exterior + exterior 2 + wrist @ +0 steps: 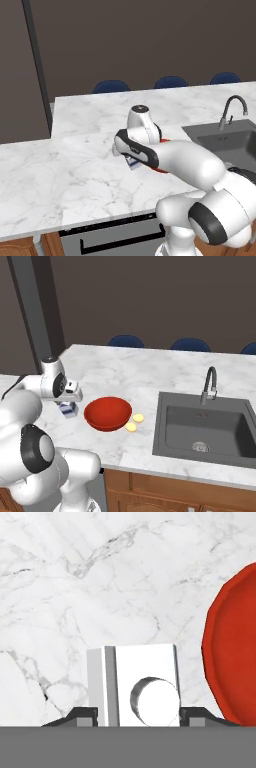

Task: Gather the eggs and milk located in the vicinity of the sink area and place them right next to the bowl.

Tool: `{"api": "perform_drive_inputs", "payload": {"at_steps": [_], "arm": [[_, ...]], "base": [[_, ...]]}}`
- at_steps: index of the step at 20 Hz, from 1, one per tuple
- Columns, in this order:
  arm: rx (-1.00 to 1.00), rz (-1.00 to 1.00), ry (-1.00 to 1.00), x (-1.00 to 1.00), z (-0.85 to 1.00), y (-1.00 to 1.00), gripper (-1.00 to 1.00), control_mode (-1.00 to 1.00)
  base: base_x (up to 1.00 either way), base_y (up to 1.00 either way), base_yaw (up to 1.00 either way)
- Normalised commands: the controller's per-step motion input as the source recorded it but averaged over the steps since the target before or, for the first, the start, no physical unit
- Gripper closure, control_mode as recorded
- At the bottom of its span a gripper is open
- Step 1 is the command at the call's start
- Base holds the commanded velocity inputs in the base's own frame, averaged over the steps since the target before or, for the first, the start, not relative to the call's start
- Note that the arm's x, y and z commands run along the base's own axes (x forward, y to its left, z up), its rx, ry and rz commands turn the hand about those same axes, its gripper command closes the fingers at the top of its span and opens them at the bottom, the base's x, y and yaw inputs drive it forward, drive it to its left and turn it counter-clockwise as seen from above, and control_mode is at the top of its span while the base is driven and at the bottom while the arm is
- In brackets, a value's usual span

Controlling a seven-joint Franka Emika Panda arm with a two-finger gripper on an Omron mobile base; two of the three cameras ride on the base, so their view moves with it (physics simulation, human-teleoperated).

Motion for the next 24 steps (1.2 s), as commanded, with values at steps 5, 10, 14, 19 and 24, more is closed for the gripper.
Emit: {"api": "perform_drive_inputs", "payload": {"at_steps": [5,10,14,19,24], "arm": [[0.0,0.0,0.04,0.17,0.0,0.0,1.0,-1.0],[0.0,0.0,0.04,0.23,-0.08,0.0,1.0,-1.0],[0.0,0.0,0.0,0.04,-0.01,0.0,1.0,-1.0],[0.0,-0.01,0.0,0.0,0.0,0.0,1.0,-1.0],[0.0,-0.04,0.0,0.0,0.0,-0.03,1.0,-1.0]], "base": [[0.0,0.0,0.0],[0.0,0.0,0.0],[0.0,0.0,0.0],[0.0,0.0,0.0],[0.0,0.0,0.0]]}}
